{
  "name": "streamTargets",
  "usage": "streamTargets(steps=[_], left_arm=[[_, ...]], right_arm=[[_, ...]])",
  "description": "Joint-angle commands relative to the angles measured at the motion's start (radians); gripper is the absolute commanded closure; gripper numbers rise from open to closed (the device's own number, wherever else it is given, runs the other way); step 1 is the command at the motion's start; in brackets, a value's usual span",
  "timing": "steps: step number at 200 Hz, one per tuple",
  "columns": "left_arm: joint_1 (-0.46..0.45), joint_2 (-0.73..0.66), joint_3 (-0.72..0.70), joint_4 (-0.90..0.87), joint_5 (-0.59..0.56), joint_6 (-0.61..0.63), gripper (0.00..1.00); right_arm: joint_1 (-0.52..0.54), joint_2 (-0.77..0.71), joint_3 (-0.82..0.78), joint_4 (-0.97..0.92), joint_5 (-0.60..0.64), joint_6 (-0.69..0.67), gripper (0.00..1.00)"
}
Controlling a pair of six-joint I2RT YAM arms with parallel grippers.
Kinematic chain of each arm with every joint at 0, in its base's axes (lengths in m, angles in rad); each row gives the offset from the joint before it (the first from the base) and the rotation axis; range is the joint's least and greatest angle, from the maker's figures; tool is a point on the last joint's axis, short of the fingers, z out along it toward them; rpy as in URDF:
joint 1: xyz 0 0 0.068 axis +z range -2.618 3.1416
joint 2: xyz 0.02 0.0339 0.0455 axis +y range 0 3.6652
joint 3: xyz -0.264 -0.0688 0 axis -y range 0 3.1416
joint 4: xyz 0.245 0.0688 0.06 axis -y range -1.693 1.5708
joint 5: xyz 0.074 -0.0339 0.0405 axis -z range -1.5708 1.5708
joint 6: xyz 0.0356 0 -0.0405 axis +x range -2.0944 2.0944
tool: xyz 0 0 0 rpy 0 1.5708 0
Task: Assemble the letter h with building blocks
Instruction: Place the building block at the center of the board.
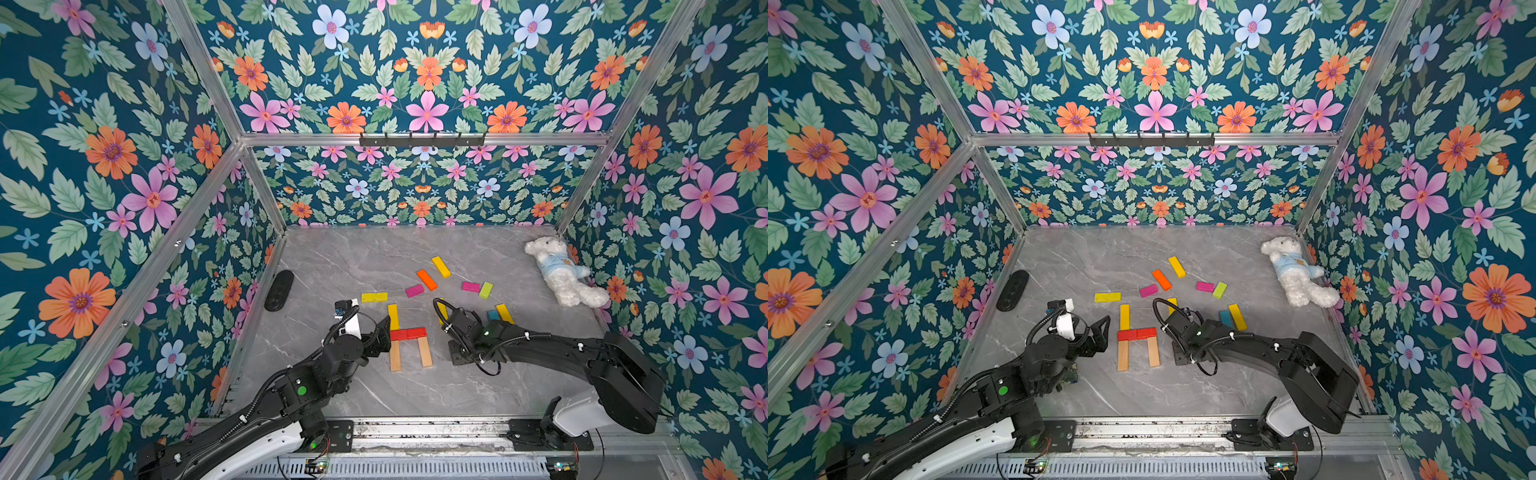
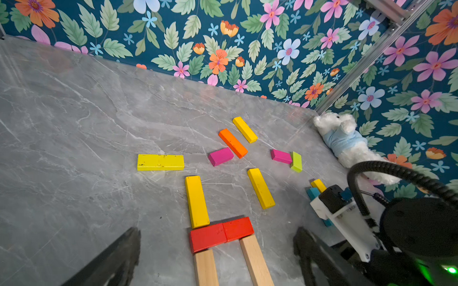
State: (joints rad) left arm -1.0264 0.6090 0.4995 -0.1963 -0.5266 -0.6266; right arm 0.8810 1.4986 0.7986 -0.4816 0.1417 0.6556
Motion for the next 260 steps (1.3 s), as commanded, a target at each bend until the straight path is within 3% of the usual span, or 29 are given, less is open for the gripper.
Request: streamTargets(steps=[1,12,32,51,69,107,168,214,226,252,260], left_arm=[[0.0,-0.003,-0.003,0.018,0.009,-0.013,0.01],[0.001,-0.003,-0.003,0.015,0.01,-0.013,0.01],[0.0,-0.002,-0.002,0.014,0.009,-0.013,0.01],[0.0,0.0,0.002,0.011,0.006,-0.012,0.0],[0.001,0.002,0.002,0.009,0.001,-0.008,0.01],[0.001,0.005,0.002,0.008,-0.004,-0.006,0.01],[0.0,0.022,0.019,0.007,0.013,0.011,0.0],[0.0,0.051,0.018,0.027,0.03,0.015,0.01],[0.0,0.048,0.015,0.036,0.033,0.017,0.01],[0.0,0.042,0.012,0.038,0.036,0.023,0.01],[0.001,0.04,0.012,0.036,0.037,0.024,0.01]], right_arm=[[0.005,0.012,-0.013,0.052,0.016,0.062,0.64],[0.007,0.014,-0.019,0.059,0.013,0.069,0.53],[0.013,-0.003,-0.021,0.056,0.021,0.083,0.47],[0.036,-0.05,-0.018,0.046,0.016,0.097,0.48],[0.064,-0.075,-0.017,0.083,-0.067,0.116,0.59],[0.096,0.029,-0.007,0.159,-0.196,0.185,0.64],[0.082,-0.017,-0.047,0.031,-0.035,0.267,0.62],[0.017,-0.082,-0.116,-0.012,-0.014,0.308,0.56],[0.012,-0.103,-0.126,0.0,-0.001,0.302,0.52],[-0.001,-0.119,-0.094,-0.034,0.038,0.253,0.33],[-0.003,-0.117,-0.081,-0.045,0.047,0.235,0.21]])
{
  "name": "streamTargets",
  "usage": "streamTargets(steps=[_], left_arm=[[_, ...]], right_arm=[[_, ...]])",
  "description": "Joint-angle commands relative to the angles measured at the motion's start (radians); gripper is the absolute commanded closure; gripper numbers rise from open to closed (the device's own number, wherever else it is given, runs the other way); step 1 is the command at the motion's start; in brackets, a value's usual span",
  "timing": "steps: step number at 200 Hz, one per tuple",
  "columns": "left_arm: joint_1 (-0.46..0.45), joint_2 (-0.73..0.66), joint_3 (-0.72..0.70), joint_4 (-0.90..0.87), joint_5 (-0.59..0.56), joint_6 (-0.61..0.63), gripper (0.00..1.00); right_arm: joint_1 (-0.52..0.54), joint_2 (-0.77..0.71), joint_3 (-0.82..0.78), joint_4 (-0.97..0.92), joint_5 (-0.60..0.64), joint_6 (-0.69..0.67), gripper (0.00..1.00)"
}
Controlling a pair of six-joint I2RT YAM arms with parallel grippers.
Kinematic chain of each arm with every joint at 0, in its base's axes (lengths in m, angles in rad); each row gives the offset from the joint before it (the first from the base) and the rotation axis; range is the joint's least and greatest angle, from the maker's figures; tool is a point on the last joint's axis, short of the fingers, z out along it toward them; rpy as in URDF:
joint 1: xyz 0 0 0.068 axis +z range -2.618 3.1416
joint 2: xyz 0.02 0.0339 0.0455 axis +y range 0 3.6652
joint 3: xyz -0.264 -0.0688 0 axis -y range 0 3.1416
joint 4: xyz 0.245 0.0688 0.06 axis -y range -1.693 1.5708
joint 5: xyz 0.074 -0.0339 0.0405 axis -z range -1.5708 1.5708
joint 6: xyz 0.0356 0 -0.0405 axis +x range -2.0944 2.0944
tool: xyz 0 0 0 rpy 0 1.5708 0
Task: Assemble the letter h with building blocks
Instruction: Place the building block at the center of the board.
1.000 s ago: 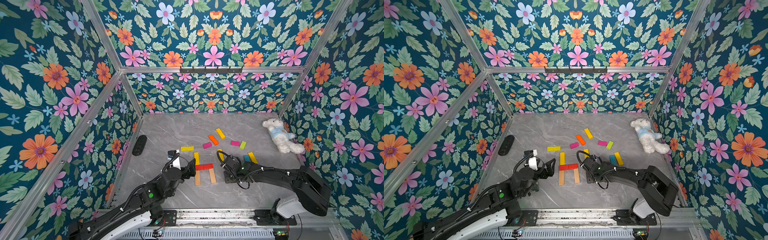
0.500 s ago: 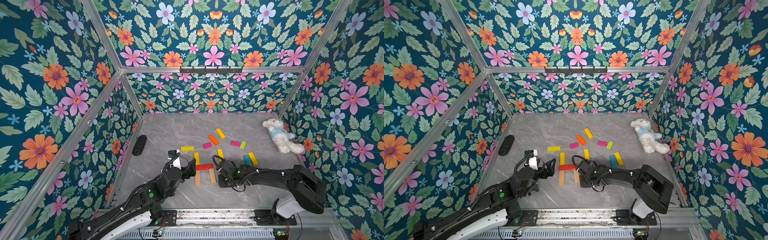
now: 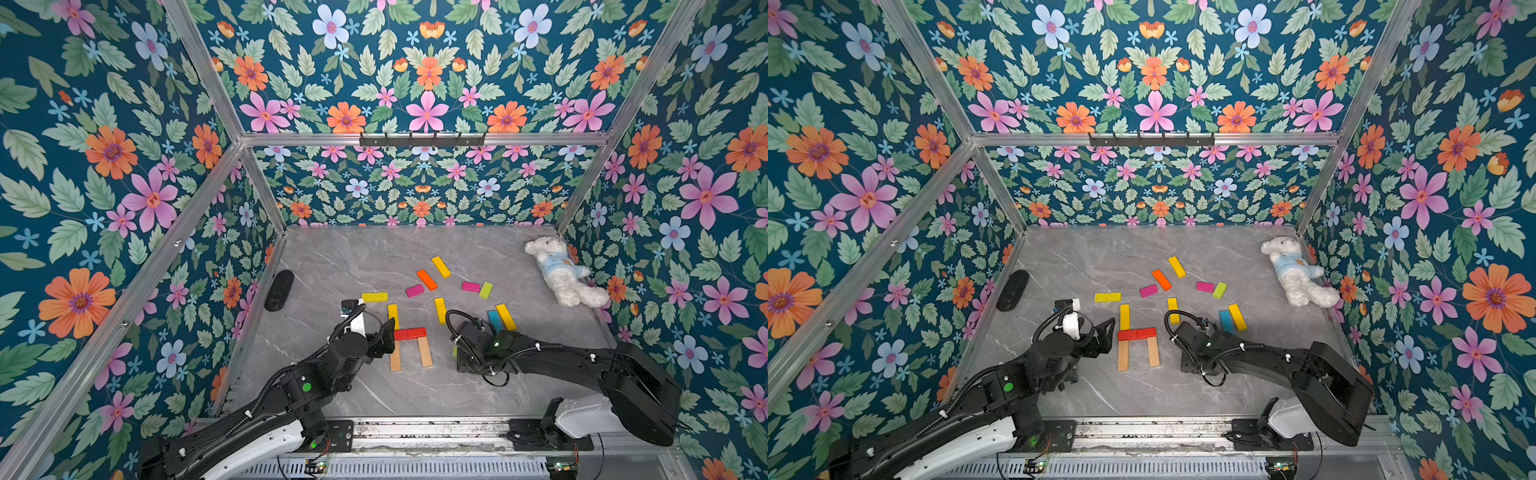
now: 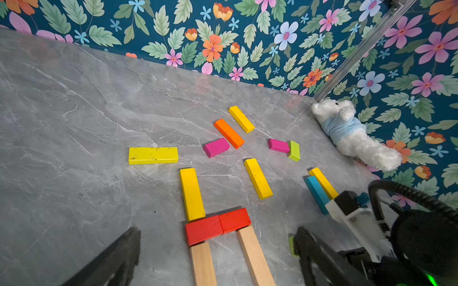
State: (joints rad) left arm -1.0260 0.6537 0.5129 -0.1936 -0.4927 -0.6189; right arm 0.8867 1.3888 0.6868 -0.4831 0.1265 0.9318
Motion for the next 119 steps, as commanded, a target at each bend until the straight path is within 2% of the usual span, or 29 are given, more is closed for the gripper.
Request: streamTargets(steps=[1,11,36,74,89,119], left_arm=[[0.001,-0.006,-0.002,0.033,0.003,0.016,0.01],[0.001,-0.009,-0.002,0.028,0.002,0.016,0.01],[0.001,-0.026,-0.005,0.025,-0.003,0.018,0.01],[0.0,-0.04,-0.002,0.013,-0.008,0.019,0.01],[0.001,-0.046,-0.002,0.011,-0.009,0.019,0.01],[0.0,-0.057,-0.004,0.005,-0.01,0.021,0.01]], right_arm=[[-0.009,-0.007,0.033,-0.045,0.062,-0.043,0.19],[-0.02,0.009,0.052,-0.065,0.061,-0.06,0.1],[-0.041,0.063,0.088,-0.066,0.063,-0.05,0.08],[-0.039,0.132,0.145,-0.072,0.054,0.063,0.16],[-0.035,0.139,0.139,-0.028,0.034,0.078,0.18],[-0.022,0.167,0.164,-0.061,0.05,0.094,0.24]])
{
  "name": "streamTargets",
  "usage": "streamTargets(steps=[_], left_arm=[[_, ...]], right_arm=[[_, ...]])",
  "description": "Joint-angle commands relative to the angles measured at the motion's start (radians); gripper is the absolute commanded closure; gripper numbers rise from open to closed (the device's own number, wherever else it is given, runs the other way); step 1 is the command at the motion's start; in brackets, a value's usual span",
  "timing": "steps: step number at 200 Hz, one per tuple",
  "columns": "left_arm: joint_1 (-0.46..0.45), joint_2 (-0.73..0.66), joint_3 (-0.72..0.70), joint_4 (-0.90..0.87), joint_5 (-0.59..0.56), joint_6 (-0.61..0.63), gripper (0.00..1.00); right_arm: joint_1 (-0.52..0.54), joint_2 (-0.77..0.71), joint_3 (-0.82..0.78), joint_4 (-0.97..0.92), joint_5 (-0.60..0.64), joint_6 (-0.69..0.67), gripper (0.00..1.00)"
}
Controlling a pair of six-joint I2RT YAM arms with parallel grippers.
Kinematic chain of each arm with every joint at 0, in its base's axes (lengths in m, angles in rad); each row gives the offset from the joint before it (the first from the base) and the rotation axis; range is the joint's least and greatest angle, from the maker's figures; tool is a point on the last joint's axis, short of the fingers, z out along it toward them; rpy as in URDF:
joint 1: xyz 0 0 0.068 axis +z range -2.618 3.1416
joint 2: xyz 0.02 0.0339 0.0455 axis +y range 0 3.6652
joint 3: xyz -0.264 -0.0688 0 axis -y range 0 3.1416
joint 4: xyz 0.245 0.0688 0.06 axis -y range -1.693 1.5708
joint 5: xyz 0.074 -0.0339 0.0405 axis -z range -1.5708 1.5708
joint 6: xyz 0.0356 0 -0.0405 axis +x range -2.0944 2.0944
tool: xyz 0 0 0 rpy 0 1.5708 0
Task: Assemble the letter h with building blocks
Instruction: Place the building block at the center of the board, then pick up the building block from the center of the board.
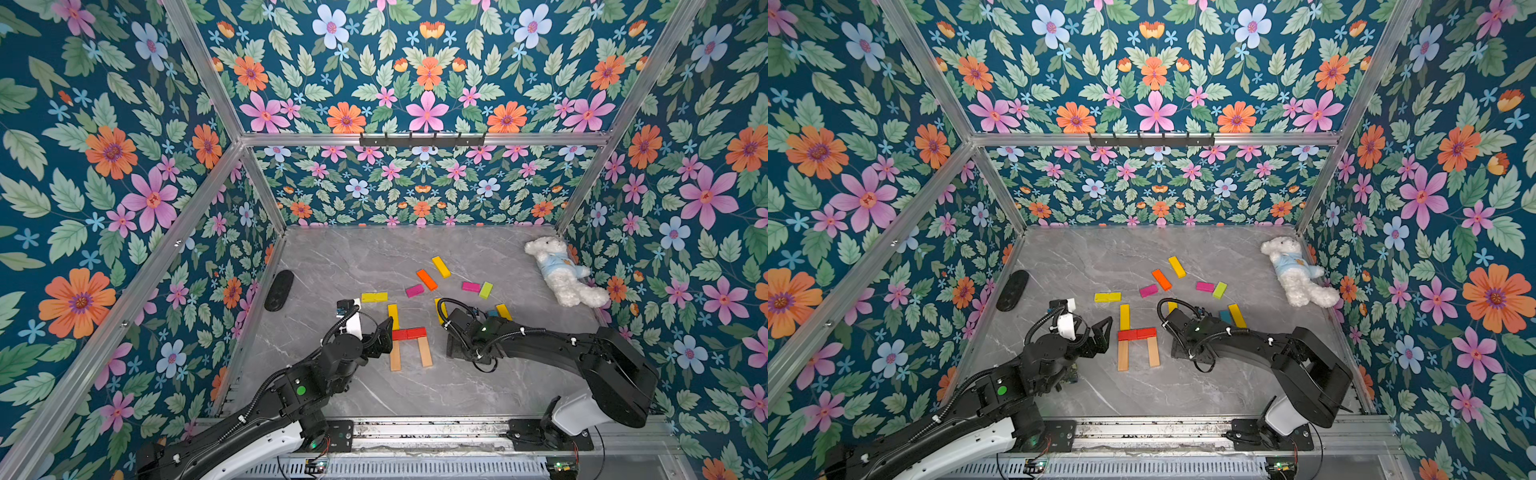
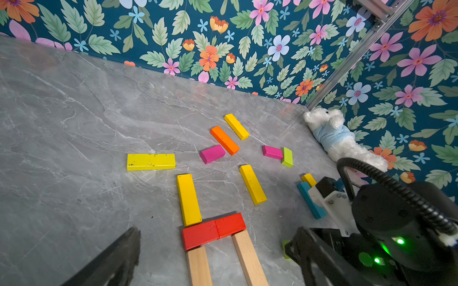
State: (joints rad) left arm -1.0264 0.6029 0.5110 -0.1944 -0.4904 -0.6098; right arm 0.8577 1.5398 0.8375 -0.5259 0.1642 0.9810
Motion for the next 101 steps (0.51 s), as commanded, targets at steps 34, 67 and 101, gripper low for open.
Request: streamTargets(steps=[34,67,101], left_arm=[[0.0,-0.013,-0.003,0.004,-0.011,0.015,0.01],[0.001,-0.021,-0.005,0.002,-0.014,0.013,0.01],[0.0,-0.034,-0.002,-0.012,-0.017,0.01,0.01]], right_arm=[[0.009,0.041,0.003,-0.013,0.011,0.034,0.29],[0.009,0.066,0.007,0.007,-0.001,-0.029,0.38],[-0.006,0.033,0.028,0.055,0.021,-0.24,0.43]])
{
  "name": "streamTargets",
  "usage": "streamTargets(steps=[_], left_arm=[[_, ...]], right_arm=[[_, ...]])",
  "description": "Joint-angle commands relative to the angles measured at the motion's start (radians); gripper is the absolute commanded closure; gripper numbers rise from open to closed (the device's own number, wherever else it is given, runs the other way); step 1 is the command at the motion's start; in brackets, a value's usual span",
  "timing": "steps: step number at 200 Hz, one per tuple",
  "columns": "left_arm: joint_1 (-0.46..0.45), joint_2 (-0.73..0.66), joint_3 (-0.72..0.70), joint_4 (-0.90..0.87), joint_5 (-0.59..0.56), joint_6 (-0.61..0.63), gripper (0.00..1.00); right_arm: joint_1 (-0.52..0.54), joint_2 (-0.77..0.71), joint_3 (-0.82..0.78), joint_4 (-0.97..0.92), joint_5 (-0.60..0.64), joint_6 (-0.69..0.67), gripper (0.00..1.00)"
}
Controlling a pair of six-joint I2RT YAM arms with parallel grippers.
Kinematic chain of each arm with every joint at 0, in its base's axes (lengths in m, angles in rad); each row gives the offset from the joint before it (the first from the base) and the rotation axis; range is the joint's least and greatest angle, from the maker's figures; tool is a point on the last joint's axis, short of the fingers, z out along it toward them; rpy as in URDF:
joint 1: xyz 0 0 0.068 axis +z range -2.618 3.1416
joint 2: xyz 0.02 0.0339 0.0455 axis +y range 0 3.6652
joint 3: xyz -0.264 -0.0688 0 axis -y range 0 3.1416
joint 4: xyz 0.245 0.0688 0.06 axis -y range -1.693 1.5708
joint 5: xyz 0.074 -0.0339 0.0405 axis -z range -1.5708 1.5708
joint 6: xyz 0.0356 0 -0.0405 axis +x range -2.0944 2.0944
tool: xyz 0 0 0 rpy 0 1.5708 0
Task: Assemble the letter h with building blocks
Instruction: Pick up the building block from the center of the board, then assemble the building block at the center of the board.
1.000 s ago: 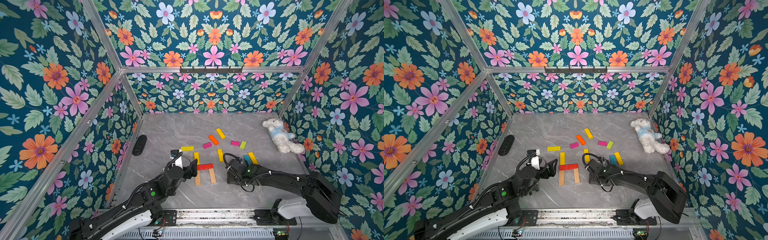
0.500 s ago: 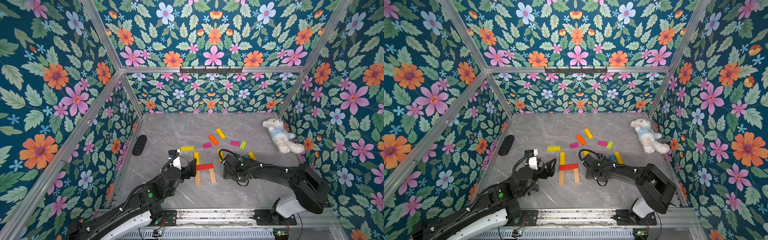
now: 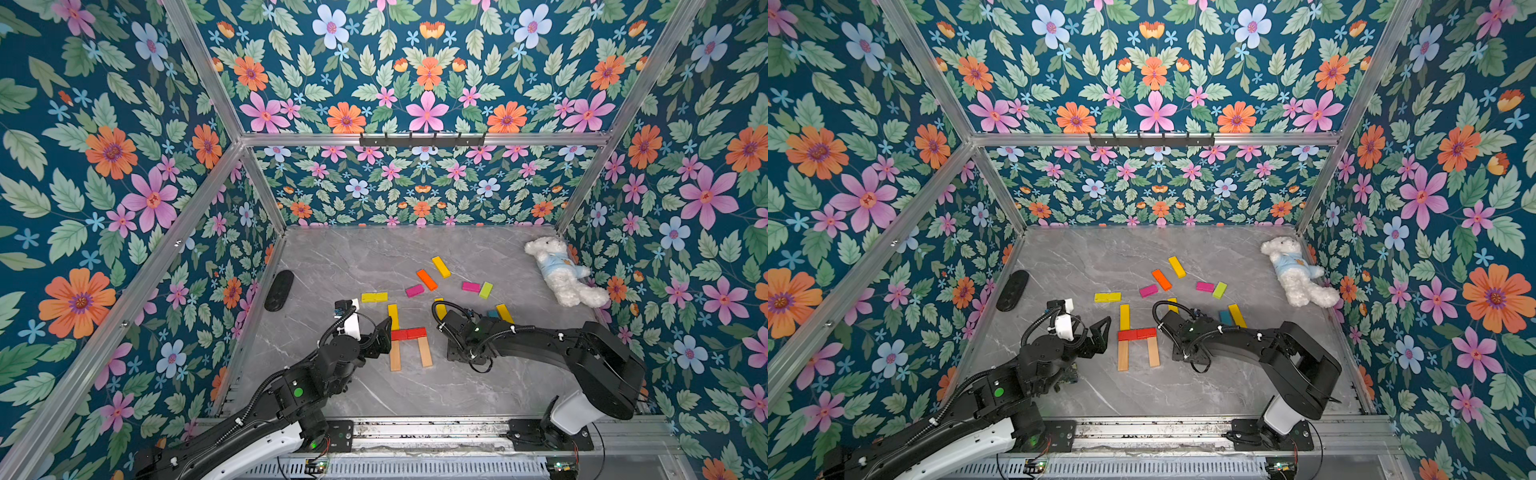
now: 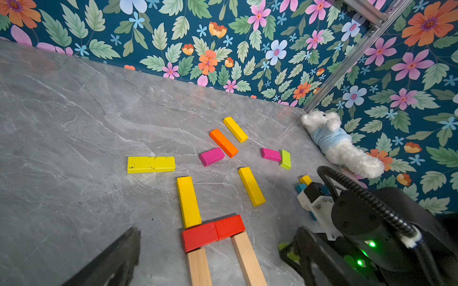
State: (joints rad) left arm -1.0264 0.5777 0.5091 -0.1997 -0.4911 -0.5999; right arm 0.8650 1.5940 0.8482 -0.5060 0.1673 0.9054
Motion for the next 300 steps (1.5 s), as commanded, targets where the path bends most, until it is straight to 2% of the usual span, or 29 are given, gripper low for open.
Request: streamTargets(steps=[1,38,71,108,140,171,192,300], left_arm=[[0.0,-0.009,0.0,-0.007,-0.016,0.0,0.01],[0.0,-0.012,-0.008,-0.01,-0.017,-0.013,0.01],[0.001,-0.004,-0.011,0.007,-0.004,-0.01,0.01],[0.0,0.035,0.015,-0.012,0.067,-0.001,0.01],[0.0,0.075,0.004,0.005,0.206,0.008,0.01],[0.0,0.197,0.004,0.021,0.384,0.008,0.01],[0.0,0.251,-0.008,0.021,0.441,0.005,0.01],[0.001,0.226,-0.02,-0.001,0.467,0.005,0.01]], right_arm=[[-0.015,-0.021,0.02,0.034,0.018,-0.17,0.43],[-0.084,0.009,0.068,0.073,-0.065,-0.345,0.44],[-0.126,0.08,0.122,0.057,-0.079,-0.385,0.43],[-0.144,0.107,0.146,0.047,-0.085,-0.404,0.43],[-0.145,0.084,0.126,0.051,-0.09,-0.405,0.43],[-0.151,0.072,0.103,0.049,-0.09,-0.407,0.43],[-0.152,0.08,0.108,0.05,-0.106,-0.41,0.43],[-0.152,0.179,0.196,0.043,-0.123,-0.404,0.43]])
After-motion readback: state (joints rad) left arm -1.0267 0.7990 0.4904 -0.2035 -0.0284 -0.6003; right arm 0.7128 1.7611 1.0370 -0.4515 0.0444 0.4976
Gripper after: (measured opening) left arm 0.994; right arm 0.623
